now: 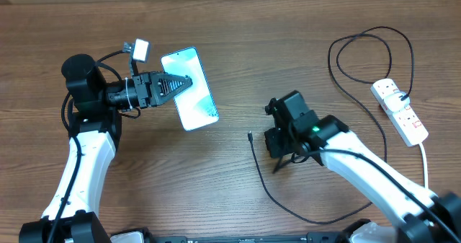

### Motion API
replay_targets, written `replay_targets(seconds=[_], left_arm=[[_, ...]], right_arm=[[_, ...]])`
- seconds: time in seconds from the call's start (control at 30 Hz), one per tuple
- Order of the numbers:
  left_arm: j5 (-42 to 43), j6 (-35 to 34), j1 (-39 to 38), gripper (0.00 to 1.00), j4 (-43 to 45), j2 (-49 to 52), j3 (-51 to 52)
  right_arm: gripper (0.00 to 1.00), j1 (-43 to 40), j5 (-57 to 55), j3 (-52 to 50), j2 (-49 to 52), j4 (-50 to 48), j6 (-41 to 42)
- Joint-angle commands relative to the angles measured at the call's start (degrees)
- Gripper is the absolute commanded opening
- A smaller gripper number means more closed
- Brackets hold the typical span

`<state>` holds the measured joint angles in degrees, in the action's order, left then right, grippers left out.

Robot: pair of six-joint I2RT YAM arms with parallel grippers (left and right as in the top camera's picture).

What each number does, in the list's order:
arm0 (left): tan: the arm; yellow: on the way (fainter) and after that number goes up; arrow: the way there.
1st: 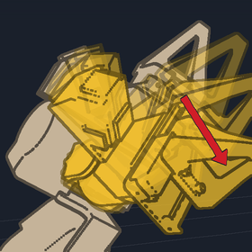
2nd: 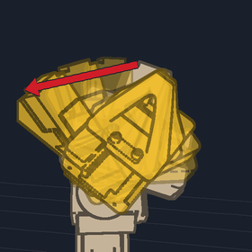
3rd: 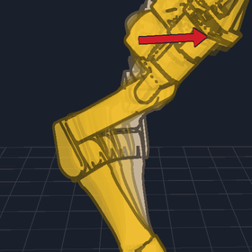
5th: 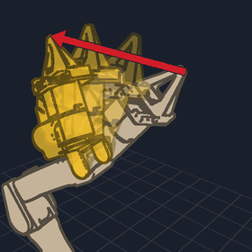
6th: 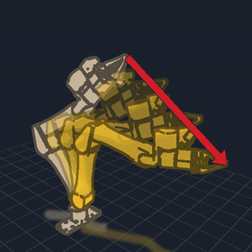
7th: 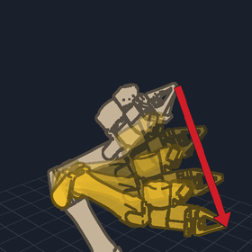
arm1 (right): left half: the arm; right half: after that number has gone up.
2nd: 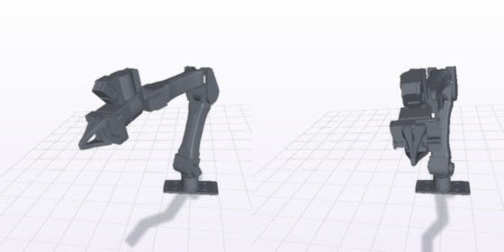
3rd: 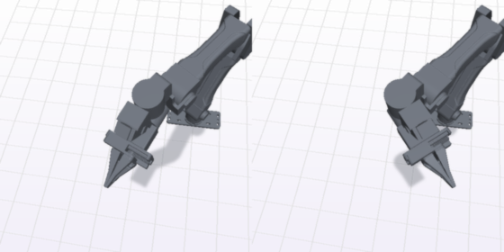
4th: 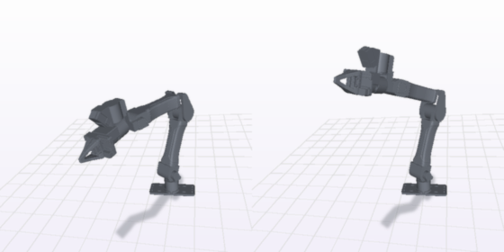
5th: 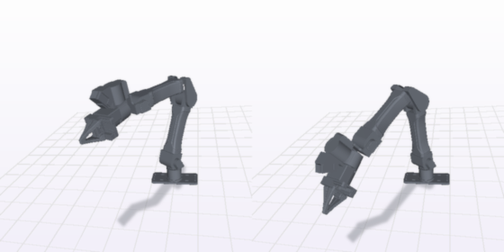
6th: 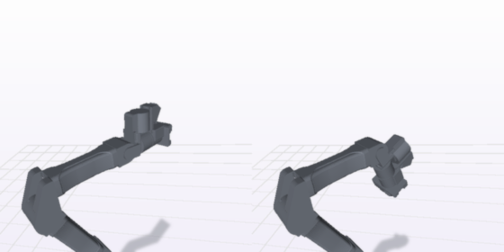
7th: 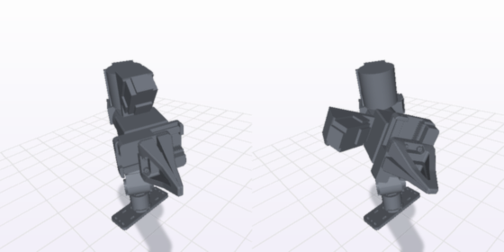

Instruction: Plug charger to phone and switch on socket

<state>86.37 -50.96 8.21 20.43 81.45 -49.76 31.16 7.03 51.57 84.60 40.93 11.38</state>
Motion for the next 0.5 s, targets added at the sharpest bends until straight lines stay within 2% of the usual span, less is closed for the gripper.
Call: replay_targets(seconds=[0.0,0.2,0.47], left_arm=[[0.31,1.22,3.15,0.04,0.44,-0.07,-0.52],[1.25,1.16,7.5,0.04,0.13,-0.07,-0.52],[1.7,1.36,7.52,0.04,-1.75,-0.07,-0.52]], right_arm=[[0.28,0.2,3.41,-0.72,4.68,-3.21,0.98],[0.42,1.38,3.72,-0.72,10.47,-8.66,1.05],[0.44,1.92,3.54,-0.7,14.4,-13.33,1.88]])
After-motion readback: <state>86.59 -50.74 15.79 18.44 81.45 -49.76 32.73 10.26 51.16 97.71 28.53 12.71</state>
